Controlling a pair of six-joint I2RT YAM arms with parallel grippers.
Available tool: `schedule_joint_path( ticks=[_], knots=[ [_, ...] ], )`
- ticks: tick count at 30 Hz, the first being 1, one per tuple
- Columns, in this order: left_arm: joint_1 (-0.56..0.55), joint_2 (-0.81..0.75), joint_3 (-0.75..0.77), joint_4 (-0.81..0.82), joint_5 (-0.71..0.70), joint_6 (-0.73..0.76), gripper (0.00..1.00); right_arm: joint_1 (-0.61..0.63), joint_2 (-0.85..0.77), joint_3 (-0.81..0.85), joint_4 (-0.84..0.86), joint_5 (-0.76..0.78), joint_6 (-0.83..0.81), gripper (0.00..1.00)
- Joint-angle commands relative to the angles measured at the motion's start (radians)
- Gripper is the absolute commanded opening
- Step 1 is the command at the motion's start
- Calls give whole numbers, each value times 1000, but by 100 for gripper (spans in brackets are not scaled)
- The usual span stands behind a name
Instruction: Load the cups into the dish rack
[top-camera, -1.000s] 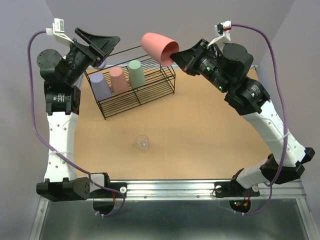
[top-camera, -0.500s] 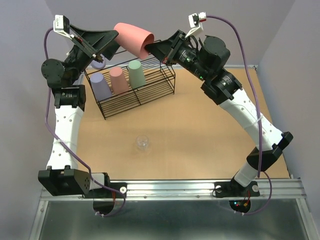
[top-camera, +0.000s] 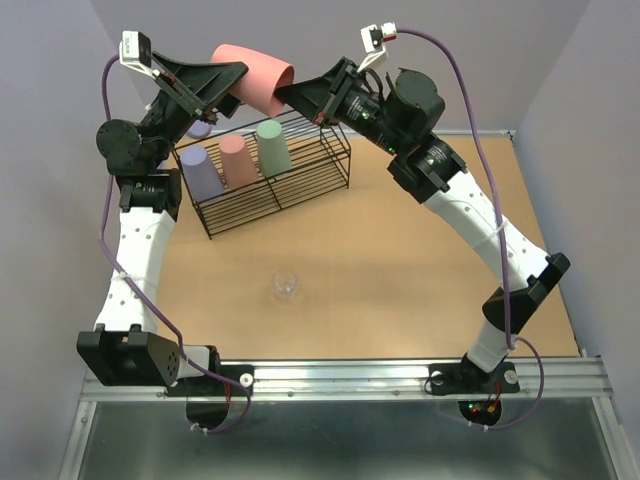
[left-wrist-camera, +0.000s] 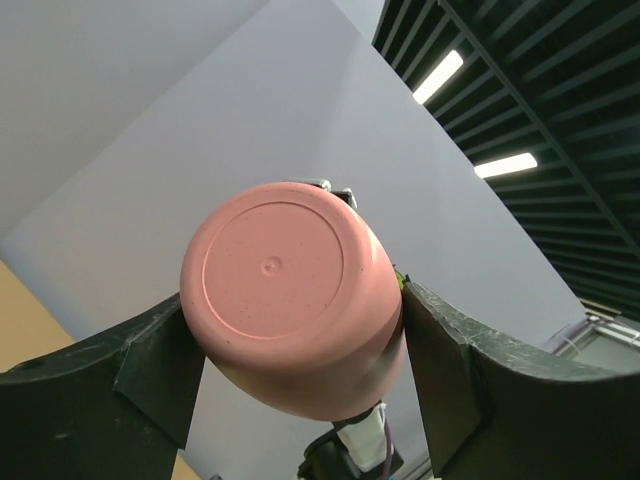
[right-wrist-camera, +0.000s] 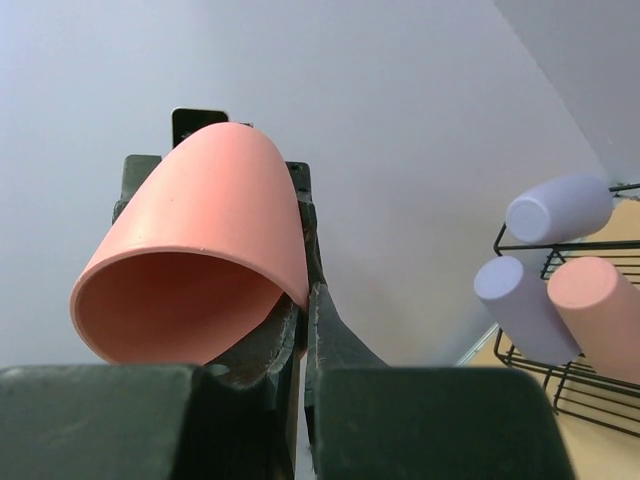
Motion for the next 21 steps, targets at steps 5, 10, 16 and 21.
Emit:
schedule_joint_path(
  ticks=[5,10,16,21],
  knots=[
    [0,37,102,-18,-76,158,0,-2,-42,-70,91,-49,8,1],
    [19,121,240,-115,-50,360,0,-17,-106,-185,82,-22,-24,66],
    [48,288,562,-594,-127,911,0,-88,-300,-489,58,28,-46,78],
    [31,373,676,-780,-321,1207,0,-164,-402,-610,-10,32,-53,78]
  ],
)
